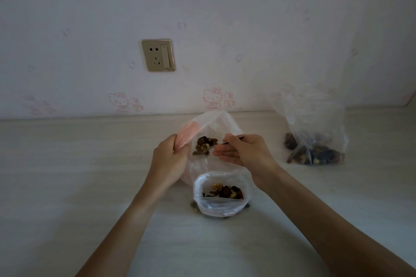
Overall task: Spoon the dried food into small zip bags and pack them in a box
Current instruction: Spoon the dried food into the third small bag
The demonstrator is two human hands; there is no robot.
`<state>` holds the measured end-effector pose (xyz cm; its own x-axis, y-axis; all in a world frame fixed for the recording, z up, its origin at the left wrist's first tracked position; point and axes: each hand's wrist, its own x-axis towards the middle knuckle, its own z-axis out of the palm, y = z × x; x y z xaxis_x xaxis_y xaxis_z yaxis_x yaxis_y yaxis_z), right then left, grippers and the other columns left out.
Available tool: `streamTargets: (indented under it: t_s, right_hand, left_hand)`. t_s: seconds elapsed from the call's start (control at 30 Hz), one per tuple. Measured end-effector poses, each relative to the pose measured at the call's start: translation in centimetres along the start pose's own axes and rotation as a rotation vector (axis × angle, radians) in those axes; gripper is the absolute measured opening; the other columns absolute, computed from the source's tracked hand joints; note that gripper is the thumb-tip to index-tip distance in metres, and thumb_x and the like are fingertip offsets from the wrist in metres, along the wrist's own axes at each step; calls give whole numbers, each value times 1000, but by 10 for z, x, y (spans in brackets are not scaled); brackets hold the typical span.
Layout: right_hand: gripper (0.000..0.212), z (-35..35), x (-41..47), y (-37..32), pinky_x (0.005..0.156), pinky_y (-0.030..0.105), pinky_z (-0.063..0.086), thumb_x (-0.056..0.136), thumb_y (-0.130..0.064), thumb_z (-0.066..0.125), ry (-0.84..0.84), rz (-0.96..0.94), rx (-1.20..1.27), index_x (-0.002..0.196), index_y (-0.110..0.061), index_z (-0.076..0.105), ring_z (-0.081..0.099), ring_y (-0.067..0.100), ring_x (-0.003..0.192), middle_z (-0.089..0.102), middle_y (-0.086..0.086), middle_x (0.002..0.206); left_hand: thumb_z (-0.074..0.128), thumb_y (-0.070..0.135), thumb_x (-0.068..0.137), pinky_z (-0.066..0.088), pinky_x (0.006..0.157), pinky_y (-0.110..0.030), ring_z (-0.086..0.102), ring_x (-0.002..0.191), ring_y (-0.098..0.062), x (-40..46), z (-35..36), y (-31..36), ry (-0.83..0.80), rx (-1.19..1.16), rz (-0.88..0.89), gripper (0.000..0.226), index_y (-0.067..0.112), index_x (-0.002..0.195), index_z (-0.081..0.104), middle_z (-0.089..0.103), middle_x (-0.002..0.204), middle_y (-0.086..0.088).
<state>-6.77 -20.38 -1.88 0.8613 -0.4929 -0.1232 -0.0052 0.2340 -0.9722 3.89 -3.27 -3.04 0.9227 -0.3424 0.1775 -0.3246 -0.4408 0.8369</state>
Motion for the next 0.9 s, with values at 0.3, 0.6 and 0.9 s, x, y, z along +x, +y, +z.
streamTargets:
  t_s: [0.3, 0.6, 0.9]
  right_hand:
    - [16, -2, 7, 8, 66, 31, 65, 104, -10, 60, 164, -7, 35, 104, 3, 70, 79, 24, 78, 79, 15, 84]
    - [13, 3, 14, 13, 63, 41, 66, 104, -17, 60, 170, -71, -75, 108, -10, 69, 79, 23, 78, 80, 7, 87]
    - [17, 1, 17, 6, 64, 38, 65, 101, -15, 65, 126, 12, -72, 115, -7, 70, 79, 25, 84, 80, 12, 97]
  left_hand:
    - [64, 20, 96, 40, 48, -16, 56, 57, -7, -4, 1, 5, 68, -118, 32, 10, 14, 88, 66, 66, 74, -3]
    - [70, 26, 94, 45, 45, -12, 63, 58, 1, -5, 4, 0, 93, -104, 26, 9, 25, 85, 67, 69, 75, 3]
    - [65, 20, 99, 44, 54, -13, 60, 64, -3, -4, 6, -7, 141, -105, 131, 11, 21, 89, 68, 69, 76, 4]
